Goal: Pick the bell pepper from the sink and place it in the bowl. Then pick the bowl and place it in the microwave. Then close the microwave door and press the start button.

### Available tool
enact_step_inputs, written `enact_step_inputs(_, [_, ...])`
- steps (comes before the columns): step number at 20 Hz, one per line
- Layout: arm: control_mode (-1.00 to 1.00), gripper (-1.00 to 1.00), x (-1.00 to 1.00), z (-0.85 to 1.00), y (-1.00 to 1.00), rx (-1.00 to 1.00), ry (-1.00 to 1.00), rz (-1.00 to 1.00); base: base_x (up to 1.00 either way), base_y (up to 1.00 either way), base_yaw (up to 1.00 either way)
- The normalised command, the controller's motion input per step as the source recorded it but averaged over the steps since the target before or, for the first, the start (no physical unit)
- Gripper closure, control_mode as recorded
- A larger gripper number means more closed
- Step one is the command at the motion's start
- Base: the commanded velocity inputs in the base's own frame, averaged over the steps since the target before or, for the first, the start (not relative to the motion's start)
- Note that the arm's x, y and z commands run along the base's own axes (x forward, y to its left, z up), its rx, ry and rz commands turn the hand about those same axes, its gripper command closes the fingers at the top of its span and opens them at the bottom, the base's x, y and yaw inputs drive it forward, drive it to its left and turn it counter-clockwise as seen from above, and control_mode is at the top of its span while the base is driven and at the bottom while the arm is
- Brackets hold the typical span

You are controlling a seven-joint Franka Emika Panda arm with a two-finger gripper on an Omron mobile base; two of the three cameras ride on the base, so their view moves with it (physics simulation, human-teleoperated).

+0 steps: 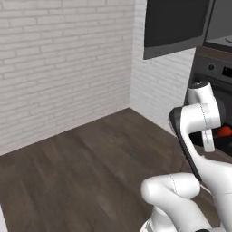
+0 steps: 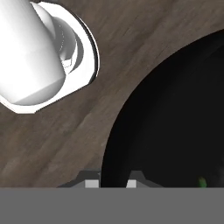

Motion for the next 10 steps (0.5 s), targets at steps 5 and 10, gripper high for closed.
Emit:
enact_step_inputs(5, [1.0,1.0,0.0,0.0,0.0,0.0,0.0,0.0,0.54,0.14,-0.41])
enact_step_inputs(10, [1.0,1.0,0.0,0.0,0.0,0.0,0.0,0.0,0.52,0.12,-0.39])
